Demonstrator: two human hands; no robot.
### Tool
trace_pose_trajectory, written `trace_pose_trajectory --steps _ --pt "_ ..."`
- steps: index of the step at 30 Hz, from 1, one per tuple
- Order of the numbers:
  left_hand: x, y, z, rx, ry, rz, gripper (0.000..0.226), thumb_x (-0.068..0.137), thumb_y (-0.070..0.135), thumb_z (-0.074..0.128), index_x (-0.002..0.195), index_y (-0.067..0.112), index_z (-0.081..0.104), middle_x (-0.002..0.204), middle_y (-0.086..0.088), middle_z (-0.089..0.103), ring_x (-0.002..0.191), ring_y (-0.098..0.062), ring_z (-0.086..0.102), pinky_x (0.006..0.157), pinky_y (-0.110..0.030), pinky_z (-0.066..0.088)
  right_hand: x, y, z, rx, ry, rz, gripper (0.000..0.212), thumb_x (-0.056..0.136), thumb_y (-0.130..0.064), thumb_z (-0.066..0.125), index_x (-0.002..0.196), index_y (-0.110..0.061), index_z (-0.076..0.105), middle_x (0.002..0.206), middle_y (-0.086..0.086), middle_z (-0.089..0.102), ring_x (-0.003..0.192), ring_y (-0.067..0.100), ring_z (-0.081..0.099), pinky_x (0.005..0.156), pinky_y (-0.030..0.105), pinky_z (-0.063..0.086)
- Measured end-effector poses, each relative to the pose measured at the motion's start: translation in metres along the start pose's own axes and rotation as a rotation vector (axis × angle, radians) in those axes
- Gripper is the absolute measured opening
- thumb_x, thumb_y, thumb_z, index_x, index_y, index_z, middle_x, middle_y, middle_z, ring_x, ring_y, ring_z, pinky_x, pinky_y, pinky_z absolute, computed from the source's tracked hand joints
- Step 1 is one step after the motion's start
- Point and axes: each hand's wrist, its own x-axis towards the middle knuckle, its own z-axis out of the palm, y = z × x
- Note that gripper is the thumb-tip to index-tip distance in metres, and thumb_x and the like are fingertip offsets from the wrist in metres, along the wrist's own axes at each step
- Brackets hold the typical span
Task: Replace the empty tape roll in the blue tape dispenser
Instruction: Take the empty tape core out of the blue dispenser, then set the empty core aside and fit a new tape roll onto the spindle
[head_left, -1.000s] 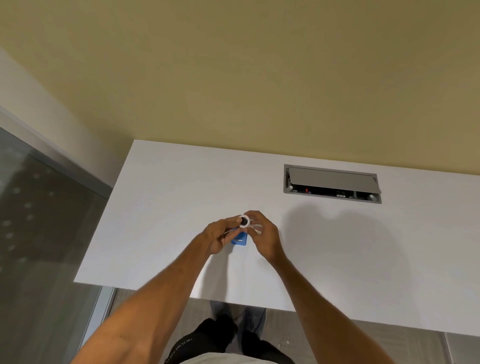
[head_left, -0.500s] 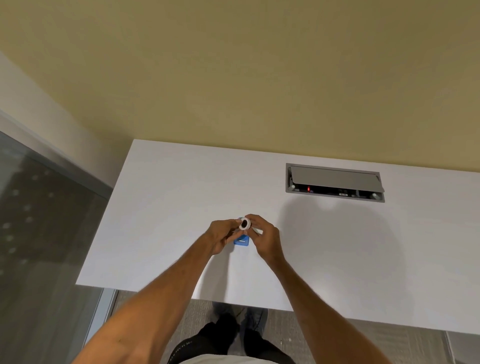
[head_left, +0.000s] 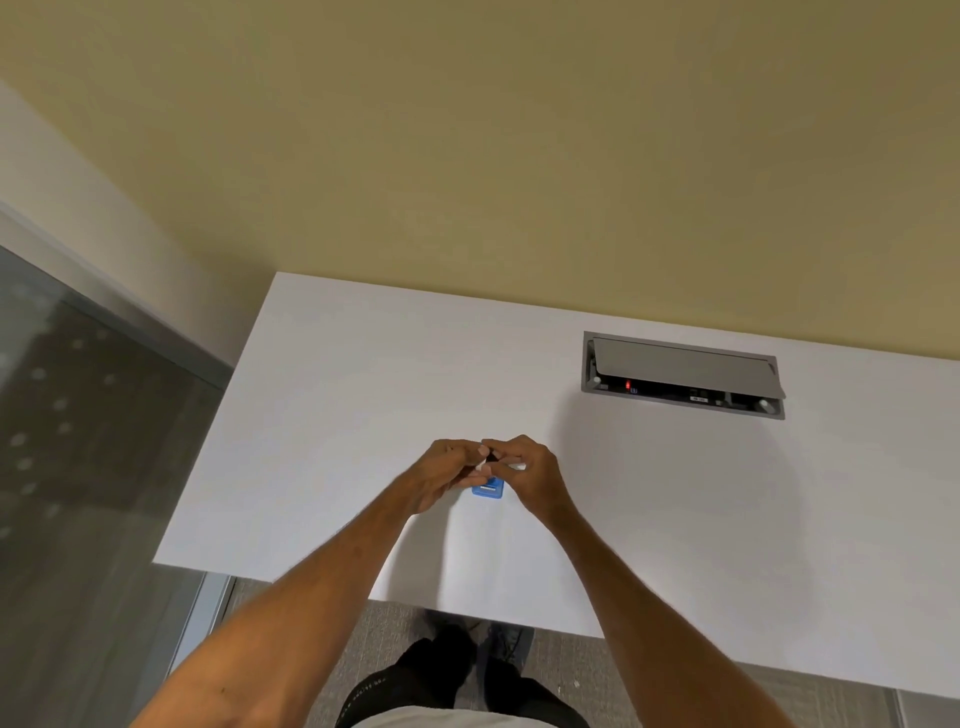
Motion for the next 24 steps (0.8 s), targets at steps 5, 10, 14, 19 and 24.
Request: trace_pose_trajectory --steps 5,10,14,19,24 --pt "0.005 0.000 -0.005 0.015 0.069 0.025 0.034 0.111 0.027 0.061 0.129 0.000 0.070 0.121 -0.018 0.080 0.105 -0.022 0.080 0.086 -0.025 0.065 0.011 -0.004 0.006 0.076 -0.013 0.076 0.045 0.087 -0.017 0.082 0.131 -0.015 0.070 0.109 0.005 0.077 0.098 0.017 0.074 0.083 0.017 0.057" --pt "0.023 -0.017 -0.027 0.454 0.474 0.268 0.034 0.099 0.047 0.072 0.119 0.020 0.068 0.115 0.000 0.076 0.104 -0.021 0.073 0.089 -0.037 0.060 0.023 -0.003 0.016 0.043 0.062 0.202 0.040 0.085 -0.025 0.083 0.121 -0.022 0.069 0.100 0.000 0.077 0.089 0.015 0.075 0.075 0.023 0.058" --pt "0.033 -0.025 -0.049 0.729 0.608 0.337 0.036 0.094 0.027 0.076 0.129 0.027 0.066 0.119 -0.005 0.062 0.105 -0.025 0.067 0.089 -0.039 0.056 0.026 0.002 0.020 0.010 0.079 0.214 0.024 0.084 -0.013 0.082 0.105 -0.018 0.072 0.099 -0.002 0.076 0.086 0.012 0.072 0.071 0.013 0.051" --pt "0.039 -0.028 -0.066 0.891 0.649 0.286 0.042 0.087 0.001 0.070 0.126 0.017 0.062 0.123 -0.008 0.059 0.112 -0.033 0.058 0.079 -0.044 0.054 0.031 0.002 0.026 -0.034 0.102 0.191 0.015 0.084 -0.004 0.078 0.094 -0.014 0.072 0.094 -0.002 0.075 0.083 0.003 0.068 0.076 0.010 0.047" --pt "0.046 -0.034 -0.083 0.941 0.665 0.255 0.044 0.085 -0.001 0.065 0.125 0.017 0.063 0.126 -0.009 0.057 0.114 -0.035 0.057 0.080 -0.048 0.056 0.033 0.005 0.035 -0.026 0.118 0.198 0.017 0.083 -0.003 0.076 0.090 -0.017 0.071 0.095 0.000 0.074 0.084 0.008 0.068 0.075 0.010 0.048"
